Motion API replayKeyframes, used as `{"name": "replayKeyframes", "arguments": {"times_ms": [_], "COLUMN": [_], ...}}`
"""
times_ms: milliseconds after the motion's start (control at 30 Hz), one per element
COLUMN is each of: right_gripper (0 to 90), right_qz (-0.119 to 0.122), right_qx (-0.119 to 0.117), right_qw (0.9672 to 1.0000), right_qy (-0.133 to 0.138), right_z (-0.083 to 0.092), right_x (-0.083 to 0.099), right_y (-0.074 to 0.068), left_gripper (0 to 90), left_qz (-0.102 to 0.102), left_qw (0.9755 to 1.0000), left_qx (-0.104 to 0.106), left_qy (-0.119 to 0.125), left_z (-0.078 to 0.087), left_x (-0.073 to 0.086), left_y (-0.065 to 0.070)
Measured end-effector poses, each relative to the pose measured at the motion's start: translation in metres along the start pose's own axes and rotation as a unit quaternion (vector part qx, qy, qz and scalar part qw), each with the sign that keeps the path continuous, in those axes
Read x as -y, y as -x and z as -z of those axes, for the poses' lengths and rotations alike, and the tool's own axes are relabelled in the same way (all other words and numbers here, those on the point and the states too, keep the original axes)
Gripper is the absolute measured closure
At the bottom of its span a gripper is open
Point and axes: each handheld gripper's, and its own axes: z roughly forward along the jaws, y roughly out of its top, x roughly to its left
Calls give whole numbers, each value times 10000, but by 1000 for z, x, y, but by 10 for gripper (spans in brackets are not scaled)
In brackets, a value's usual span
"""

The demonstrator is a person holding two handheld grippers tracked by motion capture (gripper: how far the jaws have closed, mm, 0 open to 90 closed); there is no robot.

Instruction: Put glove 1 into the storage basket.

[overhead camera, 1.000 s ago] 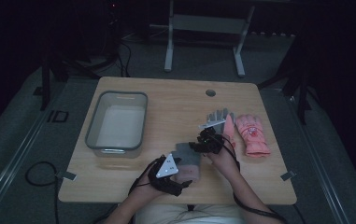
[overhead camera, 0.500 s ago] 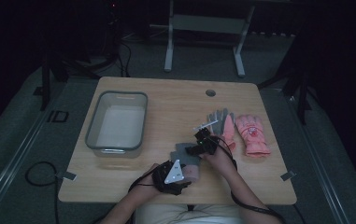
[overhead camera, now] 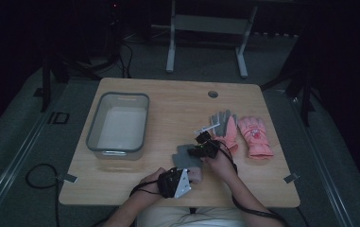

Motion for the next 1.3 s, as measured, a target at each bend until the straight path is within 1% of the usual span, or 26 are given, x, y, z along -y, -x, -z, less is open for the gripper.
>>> {"name": "replayKeyframes", "arguments": {"times_ms": [33, 67, 100, 133, 167, 200, 233, 267, 300, 333, 367, 400, 533, 600, 733, 767, 800, 833, 933, 1000, 1033, 1133, 1167, 1200, 1267, 1300], "right_gripper": [729, 731, 731, 731, 731, 732, 733, 733, 733, 733, 733, 733, 733, 734, 734, 734, 733, 733, 733, 733, 733, 733, 733, 733, 733, 733], "right_qz": [-19, -38, -74, -74, -74, -73, -2, -2, 32, 32, 47, 95, 199, 253, 351, 351, 372, 380, 418, 440, 460, 479, 479, 477, 483, 476], "right_qx": [-23, -73, -120, -120, -120, -160, -216, -216, -279, -279, -309, -301, -359, -374, -371, -371, -373, -406, -441, -443, -458, -476, -476, -501, -524, -535], "right_qw": [10000, 10000, 9999, 9999, 9999, 9998, 9996, 9996, 9993, 9993, 9991, 9990, 9978, 9972, 9962, 9962, 9960, 9954, 9947, 9946, 9942, 9937, 9937, 9932, 9930, 9928], "right_qy": [19, 41, 58, 58, 58, 88, 178, 178, 243, 243, 271, 312, 520, 599, 711, 711, 722, 775, 825, 831, 862, 890, 890, 931, 945, 955], "right_z": [0, 1, 2, 2, 2, 3, 9, 9, 13, 13, 15, 18, 31, 36, 45, 45, 46, 48, 50, 50, 50, 49, 49, 49, 49, 49], "right_x": [0, 0, 0, 0, 0, 0, -3, -3, -7, -7, -8, -11, -20, -25, -37, -37, -39, -46, -54, -56, -63, -70, -70, -77, -84, -88], "right_y": [0, 1, 1, 1, 1, 0, -3, -3, -6, -6, -7, -9, -16, -18, -24, -24, -24, -25, -28, -29, -32, -34, -34, -37, -38, -40], "left_gripper": [670, 678, 683, 683, 687, 687, 693, 693, 695, 696, 696, 696, 696, 696, 697, 697, 697, 696, 697, 697, 697, 697, 697, 697, 697, 696], "left_qz": [0, 165, 165, 221, 221, 318, 324, 307, 312, 312, 311, 306, 302, 265, 270, 270, 307, 328, 341, 353, 348, 314, 314, 313, 335, 310], "left_qw": [10000, 9998, 9998, 9996, 9996, 9991, 9990, 9990, 9988, 9988, 9988, 9988, 9989, 9991, 9991, 9991, 9991, 9990, 9990, 9989, 9989, 9989, 9989, 9989, 9989, 9990], "left_qx": [0, 120, 120, 177, 177, 263, 295, 292, 332, 332, 329, 321, 295, 250, 254, 254, 256, 265, 270, 270, 270, 236, 236, 227, 184, 169], "left_qy": [0, -20, -20, -36, -36, -74, -107, -141, -173, -173, -191, -216, -208, -220, -202, -202, -171, -161, -143, -146, -187, -240, -240, -260, -261, -282], "left_z": [0, 2, 2, 3, 3, 5, 6, 7, 9, 9, 11, 12, 21, 26, 35, 35, 41, 43, 49, 51, 54, 60, 60, 64, 69, 72], "left_x": [0, -1, -1, -1, -1, -2, -3, -3, -4, -4, -4, -5, -8, -10, -14, -14, -14, -14, -13, -13, -12, -13, -13, -12, -11, -11], "left_y": [0, -4, -4, -7, -7, -11, -13, -14, -17, -17, -20, -21, -31, -36, -48, -48, -54, -57, -65, -68, -74, -81, -81, -86, -92, -95]}}
